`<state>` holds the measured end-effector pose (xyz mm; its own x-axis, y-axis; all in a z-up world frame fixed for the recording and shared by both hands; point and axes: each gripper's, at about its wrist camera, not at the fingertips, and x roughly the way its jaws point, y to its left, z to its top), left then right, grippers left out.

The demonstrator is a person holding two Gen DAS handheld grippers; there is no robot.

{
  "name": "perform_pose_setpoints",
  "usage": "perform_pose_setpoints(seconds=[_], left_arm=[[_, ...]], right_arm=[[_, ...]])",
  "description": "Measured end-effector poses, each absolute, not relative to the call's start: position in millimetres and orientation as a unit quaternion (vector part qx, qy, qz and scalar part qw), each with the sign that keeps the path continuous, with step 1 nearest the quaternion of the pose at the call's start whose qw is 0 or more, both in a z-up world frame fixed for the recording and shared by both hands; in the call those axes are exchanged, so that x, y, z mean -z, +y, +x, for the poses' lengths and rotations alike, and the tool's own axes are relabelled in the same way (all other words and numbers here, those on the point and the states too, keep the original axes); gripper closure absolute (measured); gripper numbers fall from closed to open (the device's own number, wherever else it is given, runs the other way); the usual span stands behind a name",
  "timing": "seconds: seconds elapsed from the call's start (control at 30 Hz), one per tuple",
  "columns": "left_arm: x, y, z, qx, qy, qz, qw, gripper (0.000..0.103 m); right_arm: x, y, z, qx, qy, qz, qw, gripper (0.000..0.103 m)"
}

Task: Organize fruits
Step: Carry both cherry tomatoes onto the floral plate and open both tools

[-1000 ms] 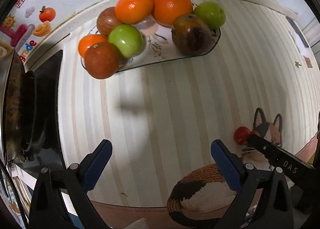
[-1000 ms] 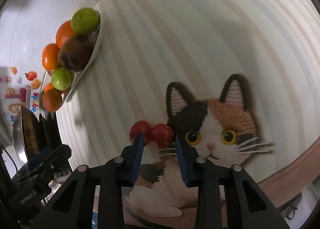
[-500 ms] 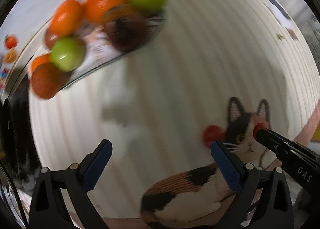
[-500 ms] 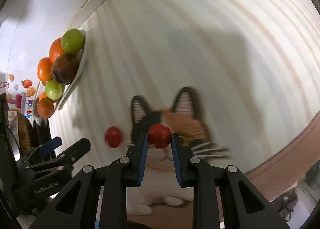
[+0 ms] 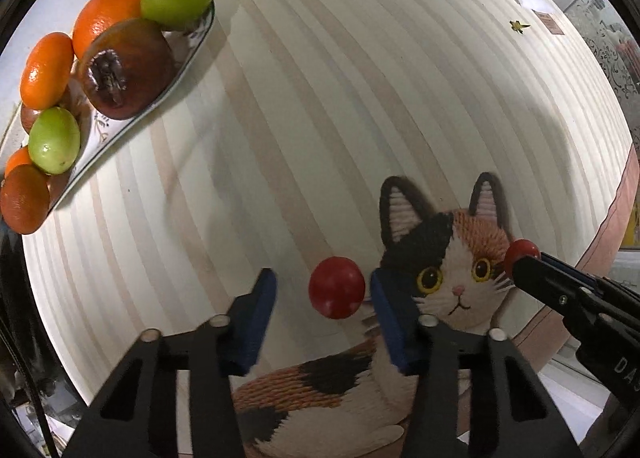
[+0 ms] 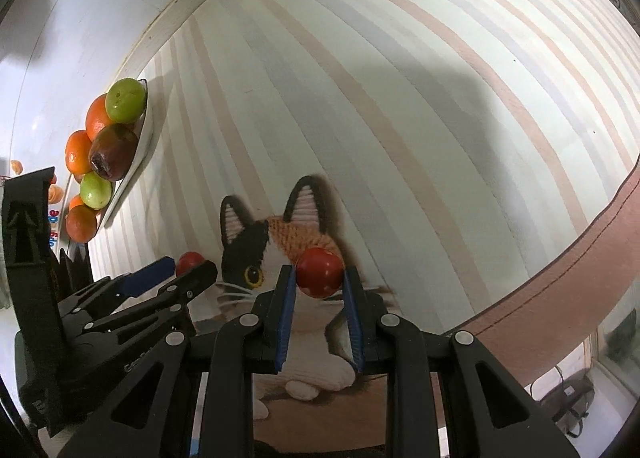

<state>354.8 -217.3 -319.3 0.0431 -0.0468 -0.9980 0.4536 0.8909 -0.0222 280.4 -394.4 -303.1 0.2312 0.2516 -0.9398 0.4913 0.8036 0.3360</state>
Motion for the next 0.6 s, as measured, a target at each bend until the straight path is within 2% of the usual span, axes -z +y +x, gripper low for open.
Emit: perform_pose_setpoints(seconds=[0.13,0.4,0.53,0.6], left_arm=[[322,-221,355,0.18,0.668,0.151,0.706,0.068],[327,-247,348,0.184,0.661,0.152,0.711,0.07],[325,-249,347,0.183,0.657,0.152,0.715,0.078],[325,-249,347,0.183,0.658,0.147,0.715,0.079]], right_arm=[[303,-395,279,0.083,0.614,0.303,0.724,0.077],[303,-398,276,0.082,0.613,0.303,0.725,0.077],[301,-399,275,0.08,0.612,0.301,0.727,0.077],[300,-399,274,0.078,0.612,0.3,0.727,0.077]])
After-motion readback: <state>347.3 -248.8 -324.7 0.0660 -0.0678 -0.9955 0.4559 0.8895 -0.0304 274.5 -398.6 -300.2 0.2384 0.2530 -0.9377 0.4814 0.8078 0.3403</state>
